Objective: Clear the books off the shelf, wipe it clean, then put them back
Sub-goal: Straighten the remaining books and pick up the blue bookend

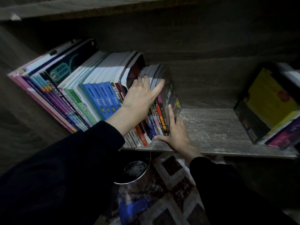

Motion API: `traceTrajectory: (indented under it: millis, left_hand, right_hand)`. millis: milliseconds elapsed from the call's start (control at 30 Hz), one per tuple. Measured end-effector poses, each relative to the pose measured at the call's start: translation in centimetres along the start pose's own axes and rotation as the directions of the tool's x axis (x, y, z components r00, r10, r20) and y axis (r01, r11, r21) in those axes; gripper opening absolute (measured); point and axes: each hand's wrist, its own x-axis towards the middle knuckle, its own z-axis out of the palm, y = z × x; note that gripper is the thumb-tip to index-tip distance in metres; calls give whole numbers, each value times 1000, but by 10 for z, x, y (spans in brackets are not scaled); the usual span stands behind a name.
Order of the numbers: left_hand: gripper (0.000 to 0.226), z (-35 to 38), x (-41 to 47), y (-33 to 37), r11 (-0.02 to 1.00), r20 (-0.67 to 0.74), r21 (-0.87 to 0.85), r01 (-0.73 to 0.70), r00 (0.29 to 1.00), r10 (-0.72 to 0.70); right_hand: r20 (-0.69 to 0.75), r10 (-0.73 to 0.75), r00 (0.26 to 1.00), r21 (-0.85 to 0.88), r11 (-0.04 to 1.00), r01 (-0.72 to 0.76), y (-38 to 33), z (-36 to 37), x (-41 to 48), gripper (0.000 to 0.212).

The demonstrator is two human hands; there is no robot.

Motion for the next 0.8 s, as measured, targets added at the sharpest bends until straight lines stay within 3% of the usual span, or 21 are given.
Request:
traceTrajectory:
  millis: [167,367,500,800]
  left_hand:
    - [105,1,1,2,1000,-14,-14,22,1000,-22]
    - [109,3,6,0,1000,-8,-16,4,1000,-4]
    - [117,-2,11,1,997,-14,-70,38,999,-39]
    - [119,-8,14,8,989,36,-89,120,992,-117]
  right_hand:
    - [-26,30,999,51,998,-29,0,4,-2,127]
    - [153,-73,986,142,989,52,21,-23,5,124]
    - [111,-66,992,79,995,57,16,-24,3,120]
    - [206,28,978,114,992,-53,-1,-29,-5,114]
